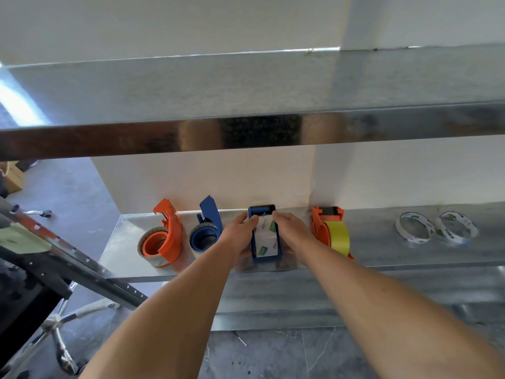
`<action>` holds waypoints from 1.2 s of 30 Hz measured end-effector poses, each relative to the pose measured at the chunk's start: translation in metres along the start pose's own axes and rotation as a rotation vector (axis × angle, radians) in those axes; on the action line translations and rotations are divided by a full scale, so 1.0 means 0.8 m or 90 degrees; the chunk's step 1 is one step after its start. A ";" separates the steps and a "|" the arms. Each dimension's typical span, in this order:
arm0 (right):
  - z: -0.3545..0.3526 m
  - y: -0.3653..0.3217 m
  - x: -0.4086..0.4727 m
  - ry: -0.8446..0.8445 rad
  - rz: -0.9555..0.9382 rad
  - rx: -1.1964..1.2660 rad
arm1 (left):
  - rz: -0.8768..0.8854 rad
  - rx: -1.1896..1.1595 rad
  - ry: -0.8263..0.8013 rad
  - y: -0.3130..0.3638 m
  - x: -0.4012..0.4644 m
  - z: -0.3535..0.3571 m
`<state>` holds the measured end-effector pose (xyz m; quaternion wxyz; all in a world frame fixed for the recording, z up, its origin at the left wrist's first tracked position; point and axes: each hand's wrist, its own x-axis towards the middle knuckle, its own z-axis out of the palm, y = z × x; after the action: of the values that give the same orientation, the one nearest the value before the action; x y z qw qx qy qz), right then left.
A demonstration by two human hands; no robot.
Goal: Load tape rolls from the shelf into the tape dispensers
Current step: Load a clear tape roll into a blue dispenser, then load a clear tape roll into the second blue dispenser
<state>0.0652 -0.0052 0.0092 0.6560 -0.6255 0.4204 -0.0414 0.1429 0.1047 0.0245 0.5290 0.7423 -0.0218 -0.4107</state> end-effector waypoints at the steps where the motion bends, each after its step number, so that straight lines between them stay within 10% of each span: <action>1: 0.000 -0.001 -0.001 0.001 -0.003 -0.008 | 0.008 -0.002 0.010 0.001 -0.002 0.000; 18: -0.019 -0.053 -0.057 0.065 -0.233 -0.317 | 0.263 0.279 0.186 0.015 -0.056 -0.036; 36: 0.094 -0.068 -0.090 -0.050 -0.252 -0.344 | 0.233 0.366 0.295 -0.018 -0.089 -0.133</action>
<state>0.0899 0.0842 0.0815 0.4614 -0.8475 0.2608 -0.0307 0.1571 0.2258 0.0659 0.3553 0.9165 -0.1478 -0.1093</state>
